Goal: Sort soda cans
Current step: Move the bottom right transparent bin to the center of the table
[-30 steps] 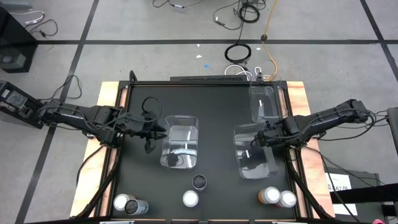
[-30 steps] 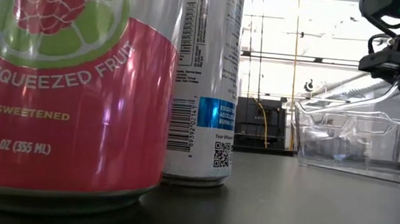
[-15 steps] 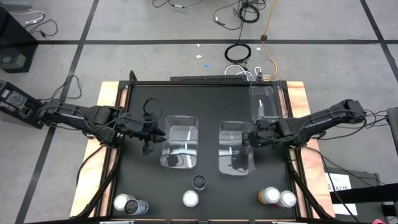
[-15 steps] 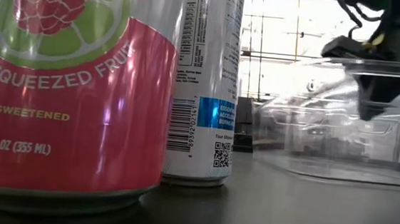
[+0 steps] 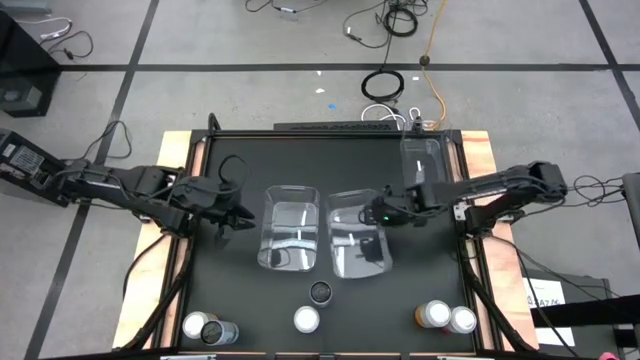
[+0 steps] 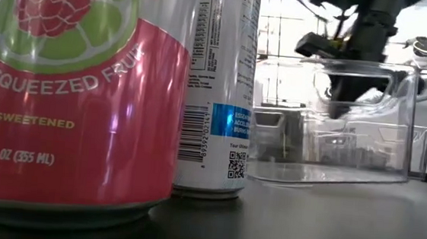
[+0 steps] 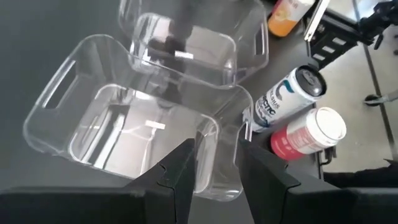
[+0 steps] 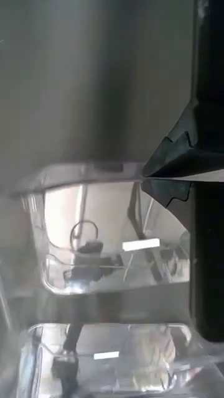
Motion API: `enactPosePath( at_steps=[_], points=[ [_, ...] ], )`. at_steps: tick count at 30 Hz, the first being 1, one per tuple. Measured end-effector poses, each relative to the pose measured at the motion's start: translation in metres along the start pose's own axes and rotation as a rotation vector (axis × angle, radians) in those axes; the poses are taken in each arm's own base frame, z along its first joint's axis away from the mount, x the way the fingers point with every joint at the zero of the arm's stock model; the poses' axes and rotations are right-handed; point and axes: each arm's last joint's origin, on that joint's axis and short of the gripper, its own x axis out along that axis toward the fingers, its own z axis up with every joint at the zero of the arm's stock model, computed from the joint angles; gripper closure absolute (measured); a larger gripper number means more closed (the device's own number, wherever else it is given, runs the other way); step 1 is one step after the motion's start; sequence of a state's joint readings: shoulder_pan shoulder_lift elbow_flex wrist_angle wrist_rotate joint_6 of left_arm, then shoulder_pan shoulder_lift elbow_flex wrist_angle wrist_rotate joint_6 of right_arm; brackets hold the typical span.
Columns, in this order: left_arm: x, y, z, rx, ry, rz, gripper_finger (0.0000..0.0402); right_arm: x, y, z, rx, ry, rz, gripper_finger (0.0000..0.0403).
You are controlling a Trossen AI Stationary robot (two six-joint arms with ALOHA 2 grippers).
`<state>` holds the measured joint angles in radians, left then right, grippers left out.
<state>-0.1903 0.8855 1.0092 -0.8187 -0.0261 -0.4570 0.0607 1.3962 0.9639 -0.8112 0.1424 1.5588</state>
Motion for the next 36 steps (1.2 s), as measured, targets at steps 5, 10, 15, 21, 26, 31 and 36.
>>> enactPosePath(
  at_steps=[5,10,15,21,26,31,36],
  points=[
    [-0.017,0.002,-0.003,-0.005,-0.051,-0.028,0.0273,0.003,0.024,0.014,-0.029,-0.004,-0.012,0.0402],
    [-0.029,-0.001,-0.008,0.009,-0.08,-0.069,0.0273,0.009,0.03,0.02,-0.013,-0.007,-0.063,0.0402],
    [-0.033,-0.004,-0.01,0.028,-0.083,-0.101,0.0273,0.009,0.034,0.021,-0.004,-0.013,-0.021,0.0402],
    [-0.034,-0.005,-0.011,0.037,-0.078,-0.11,0.0273,0.009,0.037,0.02,0.056,-0.018,0.007,0.0402],
    [-0.034,-0.005,-0.011,0.045,-0.079,-0.109,0.0273,0.008,0.04,0.014,0.098,-0.024,0.031,0.0402],
    [-0.034,-0.005,-0.011,0.064,-0.081,-0.108,0.0273,0.008,0.04,0.013,0.096,-0.027,0.038,0.0402],
    [-0.034,-0.005,-0.011,0.068,-0.081,-0.107,0.0273,0.008,0.041,0.013,0.112,-0.023,0.046,0.0402]
  ],
)
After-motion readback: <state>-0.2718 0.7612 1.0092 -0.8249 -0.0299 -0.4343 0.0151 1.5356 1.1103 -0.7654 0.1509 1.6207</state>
